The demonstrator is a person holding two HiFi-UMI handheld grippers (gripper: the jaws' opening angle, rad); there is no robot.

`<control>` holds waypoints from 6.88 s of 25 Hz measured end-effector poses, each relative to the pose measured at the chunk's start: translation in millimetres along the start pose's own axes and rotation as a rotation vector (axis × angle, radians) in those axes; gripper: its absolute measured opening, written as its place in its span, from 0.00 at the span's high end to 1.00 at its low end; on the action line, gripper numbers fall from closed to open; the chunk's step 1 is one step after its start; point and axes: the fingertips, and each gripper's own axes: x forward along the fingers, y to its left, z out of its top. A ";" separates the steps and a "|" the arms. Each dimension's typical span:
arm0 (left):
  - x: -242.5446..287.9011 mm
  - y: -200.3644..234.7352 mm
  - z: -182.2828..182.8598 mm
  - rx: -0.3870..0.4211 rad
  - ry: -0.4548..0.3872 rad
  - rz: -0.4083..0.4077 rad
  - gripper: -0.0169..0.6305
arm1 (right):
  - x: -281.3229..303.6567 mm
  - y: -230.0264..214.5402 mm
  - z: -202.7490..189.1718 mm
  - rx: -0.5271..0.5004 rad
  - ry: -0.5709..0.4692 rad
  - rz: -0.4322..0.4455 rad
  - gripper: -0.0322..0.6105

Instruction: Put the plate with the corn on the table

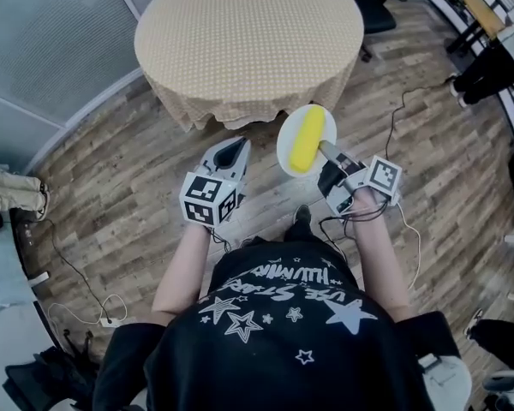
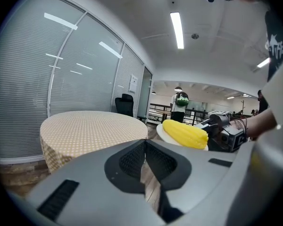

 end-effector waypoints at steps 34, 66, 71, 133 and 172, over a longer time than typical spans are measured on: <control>162.8 -47.2 33.6 -0.028 0.040 0.110 0.96 | -16.2 -47.4 178.3 0.007 0.082 0.007 0.86; 324.4 127.4 86.3 -0.084 0.028 0.174 0.96 | 134.4 -42.9 340.5 -0.028 0.032 -0.010 0.86; 340.2 153.7 94.5 -0.094 0.019 0.182 0.96 | 155.8 -42.8 354.3 -0.028 0.027 -0.025 0.86; 548.8 278.4 128.0 -0.260 0.084 0.681 0.96 | 475.2 -117.9 495.6 -0.157 0.835 0.012 0.86; 557.6 269.2 116.1 -0.273 0.125 0.647 0.96 | 469.8 -148.5 488.6 -0.461 0.874 -0.258 0.79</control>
